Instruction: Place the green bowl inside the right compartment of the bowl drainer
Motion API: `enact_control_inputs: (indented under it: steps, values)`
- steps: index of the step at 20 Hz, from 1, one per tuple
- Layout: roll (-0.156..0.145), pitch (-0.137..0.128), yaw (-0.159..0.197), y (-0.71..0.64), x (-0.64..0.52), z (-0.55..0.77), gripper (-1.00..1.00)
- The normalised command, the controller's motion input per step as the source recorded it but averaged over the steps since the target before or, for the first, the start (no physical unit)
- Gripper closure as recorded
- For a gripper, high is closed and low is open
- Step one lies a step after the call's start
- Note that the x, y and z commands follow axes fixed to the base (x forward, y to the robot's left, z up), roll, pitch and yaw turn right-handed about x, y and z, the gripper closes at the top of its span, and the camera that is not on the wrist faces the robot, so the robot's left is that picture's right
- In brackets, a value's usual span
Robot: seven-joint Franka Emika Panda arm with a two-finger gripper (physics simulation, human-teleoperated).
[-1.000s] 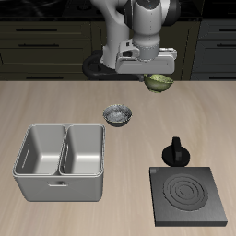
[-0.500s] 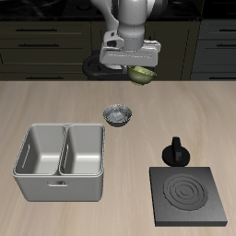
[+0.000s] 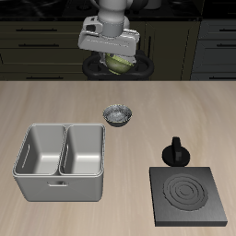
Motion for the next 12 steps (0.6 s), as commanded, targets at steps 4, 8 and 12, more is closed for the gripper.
enact_control_inputs:
  steps: [4,8,12]
  values:
    - [0.007,-0.017,0.045,-0.32,-0.12,0.14,1.00]
    - [-0.016,0.027,0.013,-0.37,-0.11,0.02,1.00]
    - [0.022,0.017,0.000,-0.36,-0.01,0.01,1.00]
